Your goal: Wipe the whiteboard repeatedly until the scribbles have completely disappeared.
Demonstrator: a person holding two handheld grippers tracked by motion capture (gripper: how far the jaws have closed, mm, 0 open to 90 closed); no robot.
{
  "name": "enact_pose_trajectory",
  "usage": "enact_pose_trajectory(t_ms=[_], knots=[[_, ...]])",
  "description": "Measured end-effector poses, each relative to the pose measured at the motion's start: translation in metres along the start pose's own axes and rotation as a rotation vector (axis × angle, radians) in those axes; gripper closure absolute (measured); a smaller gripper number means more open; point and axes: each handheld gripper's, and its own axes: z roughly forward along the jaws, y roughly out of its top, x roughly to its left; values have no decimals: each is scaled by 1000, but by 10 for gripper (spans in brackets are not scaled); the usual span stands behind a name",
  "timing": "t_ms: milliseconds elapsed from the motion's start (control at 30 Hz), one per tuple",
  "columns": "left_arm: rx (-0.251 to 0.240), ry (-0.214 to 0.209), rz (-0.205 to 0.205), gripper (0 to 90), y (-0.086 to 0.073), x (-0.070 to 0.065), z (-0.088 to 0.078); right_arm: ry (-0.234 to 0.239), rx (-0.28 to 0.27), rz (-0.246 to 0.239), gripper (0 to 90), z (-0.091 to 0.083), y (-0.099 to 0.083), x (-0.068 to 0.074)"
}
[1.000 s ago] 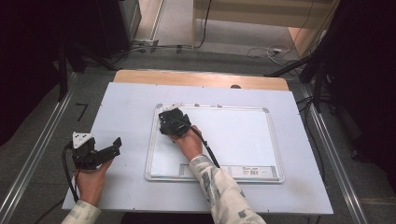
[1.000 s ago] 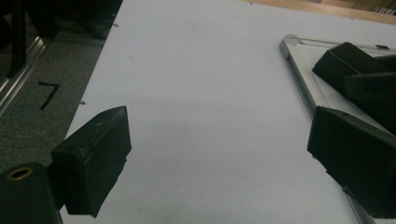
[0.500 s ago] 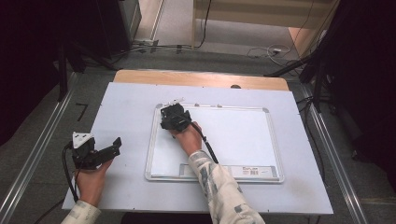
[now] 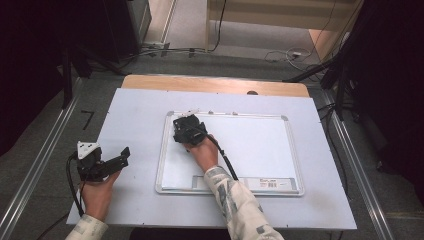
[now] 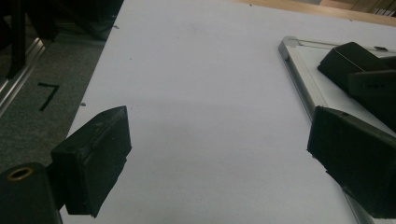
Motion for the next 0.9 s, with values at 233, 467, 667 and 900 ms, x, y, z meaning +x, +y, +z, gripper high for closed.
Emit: enact_pose_trajectory(t_ms=[233,467,667,900], knots=[[1,6,6,65,0,-2,0,19,-11,-17,369,-14,-17,7],[6,10,17,65,0,-3,1,46,-13,-43,368,-30,-35,17],[2,12,22,65,0,-5,0,54,-18,-45,368,-37,-43,19],[3,15,17,65,0,-4,0,70,-25,-36,369,-43,-43,20]])
